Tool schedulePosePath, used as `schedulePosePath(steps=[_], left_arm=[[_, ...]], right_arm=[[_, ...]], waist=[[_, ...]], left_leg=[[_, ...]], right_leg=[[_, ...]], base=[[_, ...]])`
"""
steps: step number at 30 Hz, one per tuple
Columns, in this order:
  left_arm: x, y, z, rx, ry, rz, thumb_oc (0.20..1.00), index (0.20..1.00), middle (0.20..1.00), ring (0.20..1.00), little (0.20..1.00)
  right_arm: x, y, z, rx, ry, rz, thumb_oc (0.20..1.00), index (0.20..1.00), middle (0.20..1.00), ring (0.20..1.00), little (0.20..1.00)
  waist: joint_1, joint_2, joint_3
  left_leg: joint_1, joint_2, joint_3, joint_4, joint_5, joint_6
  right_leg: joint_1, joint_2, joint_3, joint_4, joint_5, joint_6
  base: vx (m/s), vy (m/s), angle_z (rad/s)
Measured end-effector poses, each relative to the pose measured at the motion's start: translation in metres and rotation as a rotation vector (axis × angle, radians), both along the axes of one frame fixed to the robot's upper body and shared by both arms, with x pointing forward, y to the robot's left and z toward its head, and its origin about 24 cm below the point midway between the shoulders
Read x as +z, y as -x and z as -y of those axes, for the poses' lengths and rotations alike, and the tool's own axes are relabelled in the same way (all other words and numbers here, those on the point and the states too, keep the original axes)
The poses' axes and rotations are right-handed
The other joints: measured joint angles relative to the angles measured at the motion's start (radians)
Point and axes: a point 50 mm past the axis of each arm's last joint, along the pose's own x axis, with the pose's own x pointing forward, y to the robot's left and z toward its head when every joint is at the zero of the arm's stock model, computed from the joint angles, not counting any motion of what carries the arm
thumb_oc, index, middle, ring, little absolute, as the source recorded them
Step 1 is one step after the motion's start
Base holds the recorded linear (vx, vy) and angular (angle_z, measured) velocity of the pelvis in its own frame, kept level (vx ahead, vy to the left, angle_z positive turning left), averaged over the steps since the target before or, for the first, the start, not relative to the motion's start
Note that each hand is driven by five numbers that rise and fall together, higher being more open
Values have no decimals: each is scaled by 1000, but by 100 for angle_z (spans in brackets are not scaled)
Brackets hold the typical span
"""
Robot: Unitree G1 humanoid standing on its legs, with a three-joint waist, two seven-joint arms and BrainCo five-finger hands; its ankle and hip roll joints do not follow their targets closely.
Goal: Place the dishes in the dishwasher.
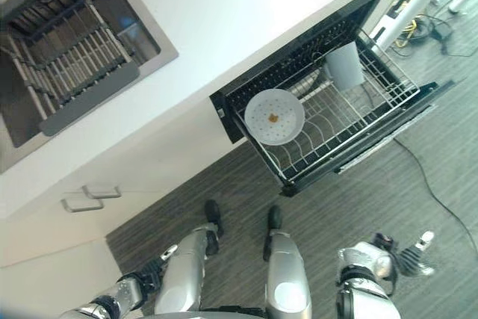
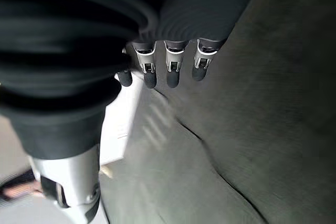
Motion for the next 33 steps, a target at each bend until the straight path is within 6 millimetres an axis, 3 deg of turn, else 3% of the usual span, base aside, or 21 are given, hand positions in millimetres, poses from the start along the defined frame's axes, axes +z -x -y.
schedulePosePath(steps=[2, 5, 7, 9, 10, 12, 17, 25, 33], left_arm=[[4, -10, -1, -44, -18, 1, 1000, 1000, 1000, 1000, 1000], [9, -23, 0, -57, -18, 20, 1000, 1000, 1000, 1000, 1000], [14, -33, -1, -60, -17, 50, 1000, 1000, 1000, 1000, 1000], [16, -36, -4, -56, -17, 62, 1000, 1000, 1000, 1000, 1000], [16, -36, -4, -56, -17, 62, 1000, 1000, 1000, 1000, 1000], [18, -38, -8, -62, -12, 73, 1000, 1000, 1000, 1000, 1000], [20, -39, -10, -69, 0, 84, 1000, 1000, 1000, 1000, 1000], [25, -41, -26, -42, 22, 118, 1000, 1000, 1000, 1000, 1000], [30, -36, -50, 56, 12, 152, 1000, 1000, 1000, 1000, 1000]], right_arm=[[59, -49, 7, 83, 99, 144, 1000, 1000, 1000, 1000, 1000], [79, -60, 19, 131, 129, 120, 1000, 1000, 1000, 1000, 1000], [109, -78, 20, 275, 271, 98, 1000, 1000, 1000, 1000, 1000], [136, -89, 24, 404, 450, -10, 1000, 1000, 1000, 1000, 1000], [136, -89, 24, 404, 450, -10, 1000, 1000, 1000, 1000, 1000], [152, -99, 18, 533, 643, -141, 1000, 1000, 1000, 1000, 1000], [178, -115, 1, 631, 796, -177, 1000, 1000, 1000, 1000, 1000], [201, -115, 14, 726, 1070, -453, 1000, 1000, 1000, 1000, 1000], [240, -119, 20, 725, 1164, -502, 1000, 1000, 1000, 1000, 1000]], waist=[[50, 17, 0], [75, 19, 16], [73, 34, 50], [72, 31, 73], [72, 31, 73], [75, 19, 80], [80, 2, 92], [87, -16, 101], [103, -69, 111]], left_leg=[[-29, -10, -23, -12, 4, -1], [-53, -28, -50, -13, 17, -2], [-71, -41, -56, -15, 33, 6], [-98, -43, -56, -13, 38, 6], [-98, -43, -56, -13, 38, 6], [-102, -43, -56, -13, 43, 7], [-101, -41, -58, -14, 56, 13], [-83, -52, -56, -53, 58, 11], [-155, -60, -89, -85, 81, -1]], right_leg=[[-28, -6, -21, 12, -2, 1], [-52, -20, -39, 35, -8, -2], [-74, -32, -44, 53, -5, 3], [-103, -37, -43, 66, -5, 3], [-103, -37, -43, 66, -5, 3], [-110, -38, -43, 67, -4, -7], [-106, -35, -47, 64, 7, 7], [-88, -40, -47, 31, 15, 9], [-166, -46, -79, 55, 2, 17]], base=[[-52, -51, 31], [-57, -13, 20], [-86, 12, 6], [-22, 31, 7], [-15, 19, 4], [-9, 35, 3], [5, 11, 0], [90, -15, 0], [125, -78, 10]])
